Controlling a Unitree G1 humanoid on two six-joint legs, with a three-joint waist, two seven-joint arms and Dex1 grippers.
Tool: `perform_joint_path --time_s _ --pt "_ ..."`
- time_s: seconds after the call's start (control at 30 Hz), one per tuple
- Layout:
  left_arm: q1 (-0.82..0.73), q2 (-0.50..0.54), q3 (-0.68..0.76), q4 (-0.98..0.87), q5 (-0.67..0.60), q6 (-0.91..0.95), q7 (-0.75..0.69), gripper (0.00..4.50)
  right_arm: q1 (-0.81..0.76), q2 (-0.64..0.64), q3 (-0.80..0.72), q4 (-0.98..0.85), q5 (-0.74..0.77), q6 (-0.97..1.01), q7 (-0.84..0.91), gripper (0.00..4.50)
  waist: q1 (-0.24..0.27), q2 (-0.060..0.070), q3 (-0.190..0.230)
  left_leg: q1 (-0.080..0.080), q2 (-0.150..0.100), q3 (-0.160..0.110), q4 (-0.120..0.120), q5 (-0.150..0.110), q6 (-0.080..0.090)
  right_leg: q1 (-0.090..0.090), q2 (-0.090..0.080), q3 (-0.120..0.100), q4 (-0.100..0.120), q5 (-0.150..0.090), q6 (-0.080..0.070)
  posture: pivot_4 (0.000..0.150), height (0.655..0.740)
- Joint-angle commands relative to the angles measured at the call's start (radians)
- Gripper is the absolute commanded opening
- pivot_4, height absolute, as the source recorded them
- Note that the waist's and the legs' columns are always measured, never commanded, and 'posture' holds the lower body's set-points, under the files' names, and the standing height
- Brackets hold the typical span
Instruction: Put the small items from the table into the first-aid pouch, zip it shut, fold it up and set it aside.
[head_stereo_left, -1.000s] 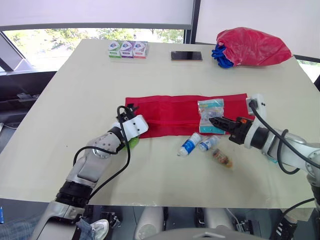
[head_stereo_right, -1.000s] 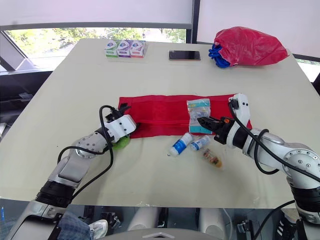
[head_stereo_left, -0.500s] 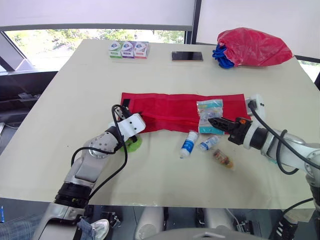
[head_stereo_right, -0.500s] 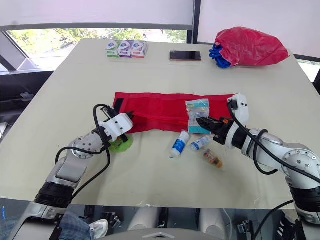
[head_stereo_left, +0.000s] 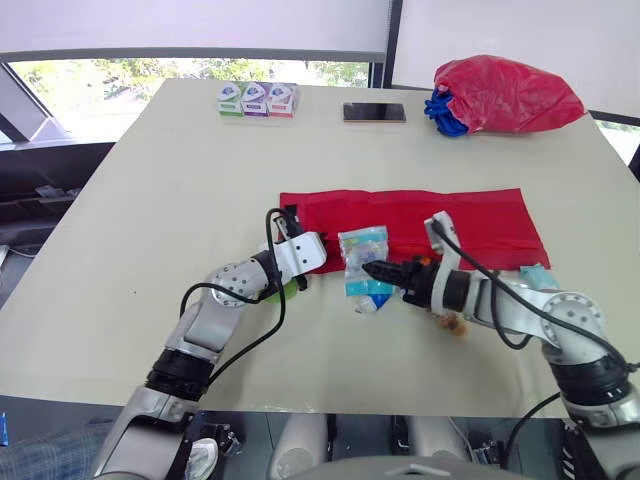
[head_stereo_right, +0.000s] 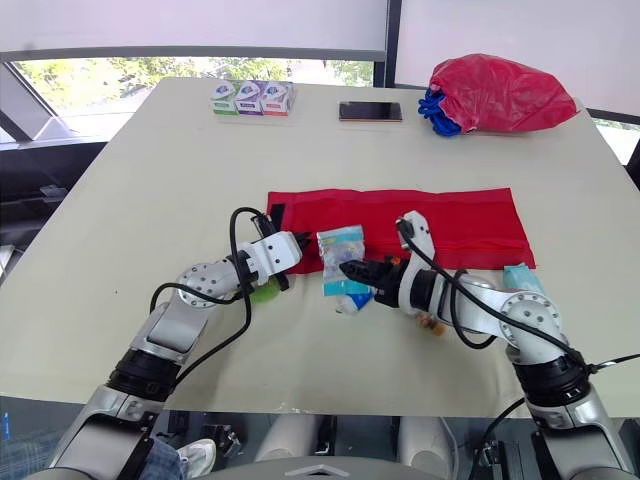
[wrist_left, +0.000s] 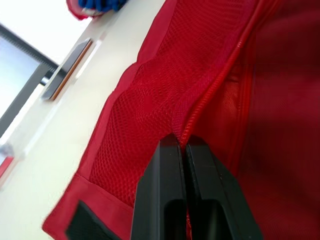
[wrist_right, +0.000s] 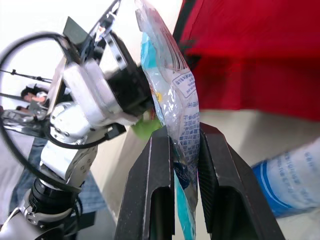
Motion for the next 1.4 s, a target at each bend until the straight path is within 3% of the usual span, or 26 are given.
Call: perform_joint_path --time_s 0.03,0.7,1.03,1.4 --pt "-0.026 -0.025 -0.019 -0.015 -0.006 0.005 -0.011 0.05 -0.034 0.034 0.015 0.039 -0.014 0.024 -0.004 0.09 0.000 0.000 0.000 0.000 0.000 0.000 0.000 0.000 0.000 0.000 0.000 0.000 0.000 0.000 0.000 0.150 0.7400" --pt "0.010 -0.090 -0.040 -0.120 0.023 0.101 -0.002 0.05 -0.141 0.251 -0.059 0.333 -0.123 0.097 -0.154 0.09 -0.025 0.000 0.000 0.004 0.000 0.000 0.001 0.000 0.000 0.002 0.002 0.002 0.005 0.000 0.000 0.150 0.7400" --pt "0.047 -0.091 -0.015 -0.182 0.045 0.157 0.042 0.05 -0.162 0.329 -0.138 0.366 -0.104 0.106 -0.335 0.09 -0.025 0.000 -0.001 0.004 0.000 0.001 0.002 0.000 0.000 0.002 0.002 0.002 0.006 0.000 0.000 0.150 0.7400" --pt "0.057 -0.097 -0.011 -0.190 0.049 0.177 0.068 0.05 -0.166 0.338 -0.124 0.347 -0.032 0.161 -0.433 0.09 -0.025 0.000 -0.001 0.003 0.000 0.000 0.001 0.000 0.000 0.002 0.002 0.002 0.005 0.000 0.000 0.150 0.7400"
